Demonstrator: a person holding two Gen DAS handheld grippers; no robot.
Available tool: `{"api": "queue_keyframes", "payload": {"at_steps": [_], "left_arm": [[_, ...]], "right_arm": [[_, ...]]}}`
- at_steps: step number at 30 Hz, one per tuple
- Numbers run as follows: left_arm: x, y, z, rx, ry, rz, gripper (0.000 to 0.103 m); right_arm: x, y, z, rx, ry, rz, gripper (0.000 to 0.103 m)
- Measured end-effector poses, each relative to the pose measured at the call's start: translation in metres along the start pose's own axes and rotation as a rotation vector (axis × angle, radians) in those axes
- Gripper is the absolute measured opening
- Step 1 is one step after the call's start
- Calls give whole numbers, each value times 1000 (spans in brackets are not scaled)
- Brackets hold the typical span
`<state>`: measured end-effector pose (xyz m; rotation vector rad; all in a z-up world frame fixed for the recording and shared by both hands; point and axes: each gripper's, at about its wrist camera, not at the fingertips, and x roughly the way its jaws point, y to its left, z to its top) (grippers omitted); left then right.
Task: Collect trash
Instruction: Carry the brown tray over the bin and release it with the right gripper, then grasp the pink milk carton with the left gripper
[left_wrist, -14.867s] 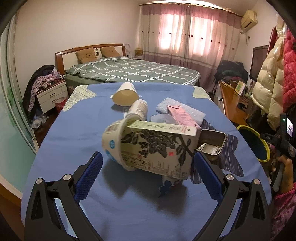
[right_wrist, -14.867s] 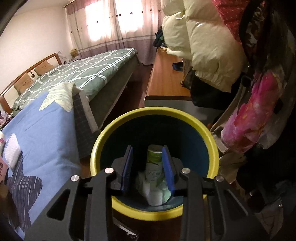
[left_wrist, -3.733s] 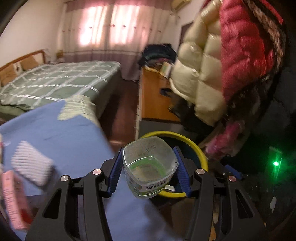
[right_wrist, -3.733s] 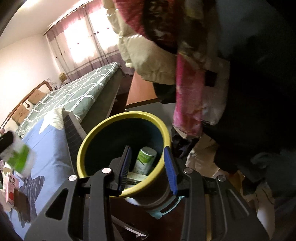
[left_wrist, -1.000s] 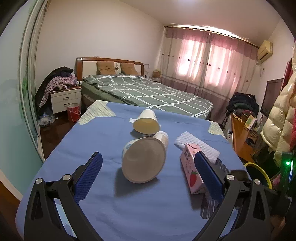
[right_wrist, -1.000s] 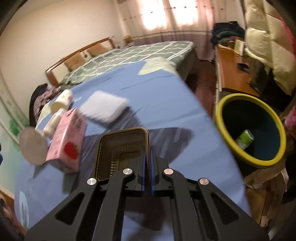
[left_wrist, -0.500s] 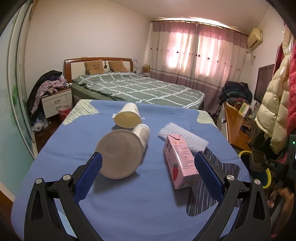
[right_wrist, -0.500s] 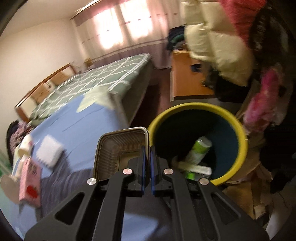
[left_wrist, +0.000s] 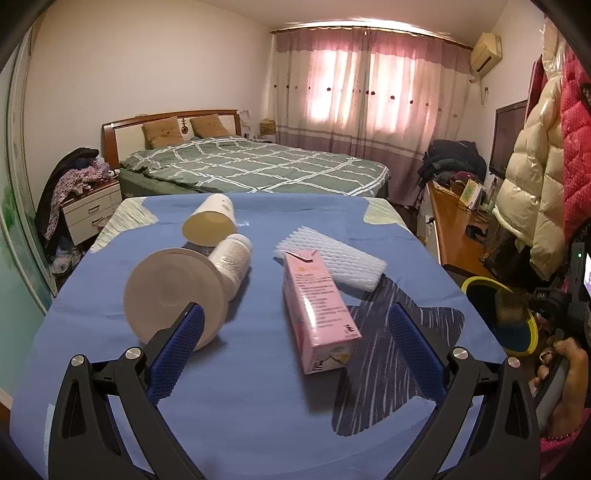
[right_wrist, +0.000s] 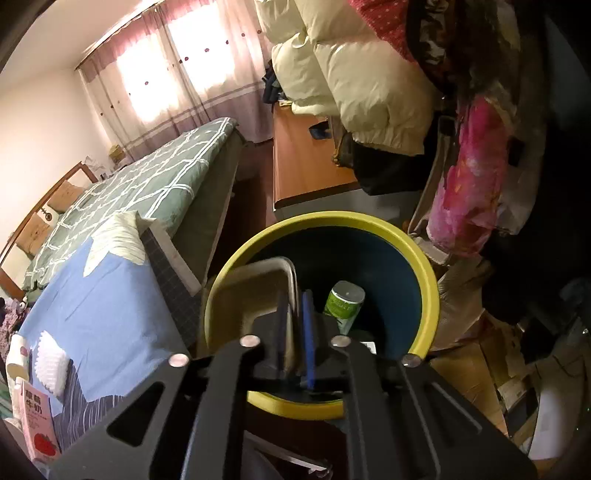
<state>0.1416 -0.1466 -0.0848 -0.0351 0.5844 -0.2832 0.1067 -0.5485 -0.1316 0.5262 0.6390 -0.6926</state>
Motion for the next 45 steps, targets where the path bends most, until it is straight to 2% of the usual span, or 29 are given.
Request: {"api": "queue_keyframes", "payload": {"at_steps": [9, 20, 22, 24, 31, 36, 42, 45], "left_arm": [[13, -11, -7, 18, 23, -6, 98], [43, -19, -15, 32, 103, 42, 97], [48, -18, -15, 20, 112, 50, 93], [55, -19, -14, 21, 131, 63, 84], [76, -23, -13, 18, 203, 47, 71], [88, -22, -15, 5, 253, 9, 46], [74, -26, -9, 43, 221, -15, 43], [52, -27, 3, 73, 161, -14, 41]], "right_arm": [[-6, 3, -1, -3, -20, -9, 21], [-7, 4, -1, -8, -22, 7, 25], [-7, 4, -1, -9, -21, 10, 25], [-7, 4, -1, -10, -21, 13, 25], [-7, 4, -1, -9, -19, 21, 26], [-5, 3, 0, -7, -13, 29, 26], [-5, 3, 0, -9, -13, 35, 26], [-5, 3, 0, -9, -12, 37, 26]]}}
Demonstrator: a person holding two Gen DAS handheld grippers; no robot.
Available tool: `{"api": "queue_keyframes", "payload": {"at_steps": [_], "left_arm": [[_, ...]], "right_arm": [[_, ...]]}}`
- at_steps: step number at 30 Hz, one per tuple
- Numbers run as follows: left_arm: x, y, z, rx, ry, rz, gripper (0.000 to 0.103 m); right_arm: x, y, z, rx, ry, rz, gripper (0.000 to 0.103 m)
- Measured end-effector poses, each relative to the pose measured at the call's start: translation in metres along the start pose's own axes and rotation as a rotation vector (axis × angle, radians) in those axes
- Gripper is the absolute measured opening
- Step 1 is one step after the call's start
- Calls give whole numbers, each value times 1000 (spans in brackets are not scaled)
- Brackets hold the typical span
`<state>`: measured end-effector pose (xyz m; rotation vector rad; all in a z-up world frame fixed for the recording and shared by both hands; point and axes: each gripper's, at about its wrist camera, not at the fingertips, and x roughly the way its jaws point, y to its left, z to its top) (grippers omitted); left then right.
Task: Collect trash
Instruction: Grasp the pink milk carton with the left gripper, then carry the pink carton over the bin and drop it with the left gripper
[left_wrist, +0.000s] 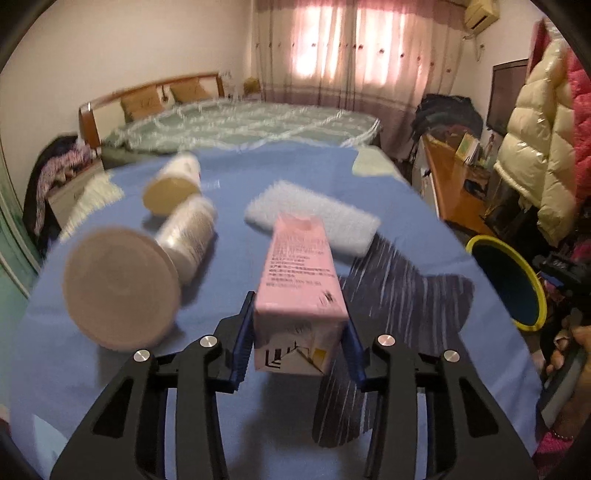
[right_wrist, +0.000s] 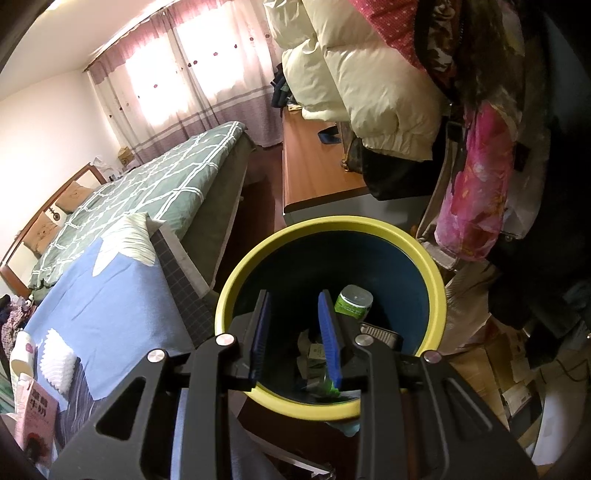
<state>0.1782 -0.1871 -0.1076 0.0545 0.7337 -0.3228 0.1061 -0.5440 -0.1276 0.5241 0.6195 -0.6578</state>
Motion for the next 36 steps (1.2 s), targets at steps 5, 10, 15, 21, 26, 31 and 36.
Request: {"api": "queue_keyframes", "payload": {"at_steps": [5, 10, 15, 21, 26, 31, 36], "left_arm": [[-39, 0, 17, 25, -94, -26, 41], [-54, -3, 29, 36, -124, -49, 41], [-47, -13, 32, 55, -110, -63, 41], [-51, -32, 43, 91, -131, -102, 41], [-59, -60, 61, 129, -160, -156, 41], [-54, -103, 78, 177, -156, -237, 41], [-31, -163, 87, 235, -108, -333, 41]], "right_arm": [[0, 1, 0, -2, -1, 0, 26], [-1, 2, 0, -3, -4, 3, 26], [-5, 1, 1, -8, -11, 17, 26], [-15, -10, 0, -17, -17, 36, 26], [-23, -29, 7, -2, -46, 19, 26], [-23, -51, 13, 17, -60, -1, 26], [-15, -74, 15, 48, -45, -12, 26]]}}
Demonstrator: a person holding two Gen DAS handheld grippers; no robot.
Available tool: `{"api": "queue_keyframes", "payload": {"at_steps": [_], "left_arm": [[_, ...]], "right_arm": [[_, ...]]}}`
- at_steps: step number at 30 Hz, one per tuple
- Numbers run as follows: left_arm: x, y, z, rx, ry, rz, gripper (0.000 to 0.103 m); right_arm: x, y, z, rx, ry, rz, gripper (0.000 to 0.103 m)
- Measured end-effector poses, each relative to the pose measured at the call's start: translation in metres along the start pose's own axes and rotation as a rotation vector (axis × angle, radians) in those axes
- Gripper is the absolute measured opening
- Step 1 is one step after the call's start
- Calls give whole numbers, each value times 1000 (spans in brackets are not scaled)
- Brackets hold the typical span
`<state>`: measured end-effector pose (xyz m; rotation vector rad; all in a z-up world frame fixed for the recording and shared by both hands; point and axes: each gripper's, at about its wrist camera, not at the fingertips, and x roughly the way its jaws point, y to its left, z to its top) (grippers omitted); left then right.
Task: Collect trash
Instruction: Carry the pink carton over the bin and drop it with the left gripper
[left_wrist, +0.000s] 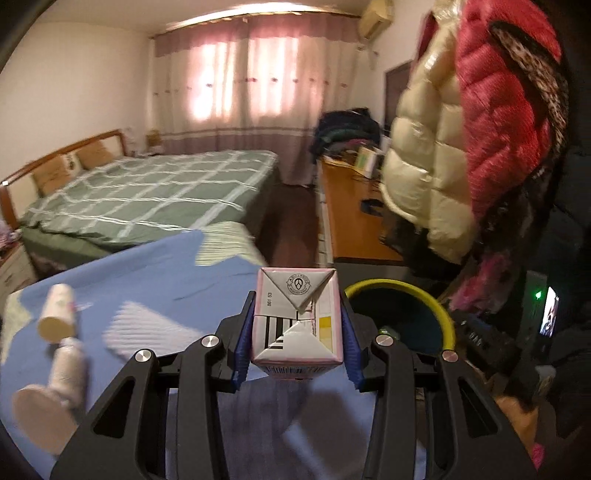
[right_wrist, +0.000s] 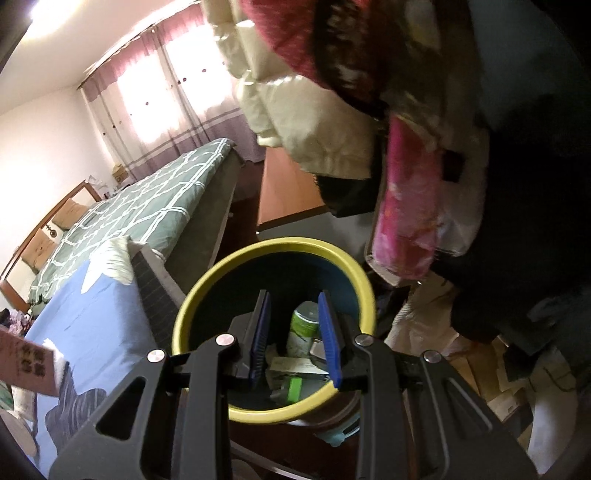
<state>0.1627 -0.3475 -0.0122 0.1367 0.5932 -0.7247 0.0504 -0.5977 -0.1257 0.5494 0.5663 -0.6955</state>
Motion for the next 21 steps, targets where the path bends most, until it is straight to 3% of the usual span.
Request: {"api": "queue_keyframes", "payload": {"at_steps": [10, 19, 21], "left_arm": [[79, -81, 8, 70, 103, -136, 41], [123, -108, 0, 79, 159, -183, 41], [126, -112, 1, 89, 158, -163, 50]], "right_arm": [[10, -36, -3, 50, 27, -5, 26], [9, -53, -1, 84, 19, -12, 33], [8, -52, -1, 86, 20, -8, 34]]}}
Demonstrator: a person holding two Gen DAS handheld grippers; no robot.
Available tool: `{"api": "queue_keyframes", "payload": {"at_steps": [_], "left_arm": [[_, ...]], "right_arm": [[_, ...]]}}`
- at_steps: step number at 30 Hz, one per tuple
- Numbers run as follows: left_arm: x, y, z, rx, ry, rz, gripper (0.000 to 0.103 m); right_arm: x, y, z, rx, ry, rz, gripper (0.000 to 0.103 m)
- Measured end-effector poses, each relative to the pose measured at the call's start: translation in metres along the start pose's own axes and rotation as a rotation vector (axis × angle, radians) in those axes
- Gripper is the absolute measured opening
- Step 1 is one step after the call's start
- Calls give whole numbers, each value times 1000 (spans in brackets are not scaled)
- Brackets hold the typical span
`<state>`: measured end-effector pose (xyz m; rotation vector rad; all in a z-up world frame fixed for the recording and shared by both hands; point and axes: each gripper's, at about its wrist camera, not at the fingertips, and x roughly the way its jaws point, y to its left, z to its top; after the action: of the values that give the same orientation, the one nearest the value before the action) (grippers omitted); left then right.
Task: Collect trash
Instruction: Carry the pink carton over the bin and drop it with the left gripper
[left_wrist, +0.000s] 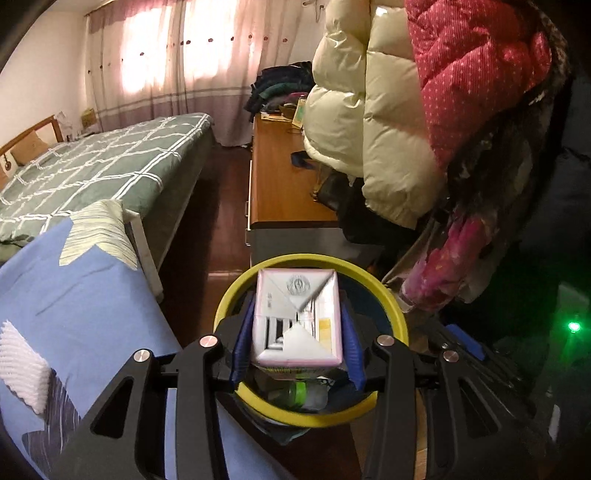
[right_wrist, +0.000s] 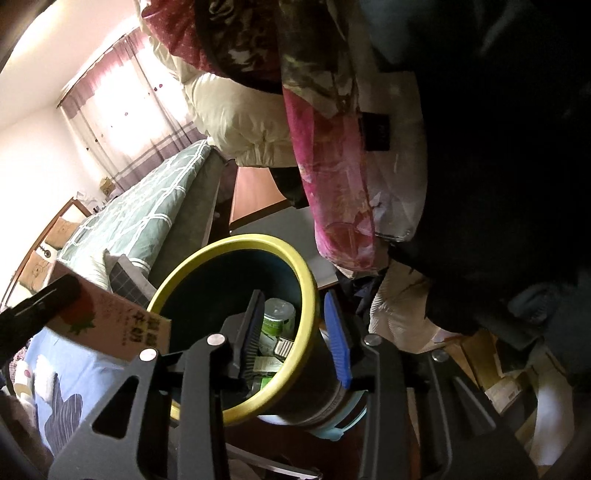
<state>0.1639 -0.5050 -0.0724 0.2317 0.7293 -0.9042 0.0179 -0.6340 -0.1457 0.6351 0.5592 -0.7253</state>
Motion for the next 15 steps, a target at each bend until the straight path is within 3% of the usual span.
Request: {"api": "queue_keyframes", "payload": {"at_steps": [2, 7, 15], "left_arm": [[-5, 1, -1, -10, -15, 0, 68], [-46, 11, -3, -19, -77, 26, 70], [-143, 63, -34, -114, -230, 161, 94]], "right_arm": [[-1, 1, 0, -4, -3, 2, 35], [-5, 7, -1, -15, -5, 13, 36], [-10, 39, -10, -87, 15, 53, 38]]}}
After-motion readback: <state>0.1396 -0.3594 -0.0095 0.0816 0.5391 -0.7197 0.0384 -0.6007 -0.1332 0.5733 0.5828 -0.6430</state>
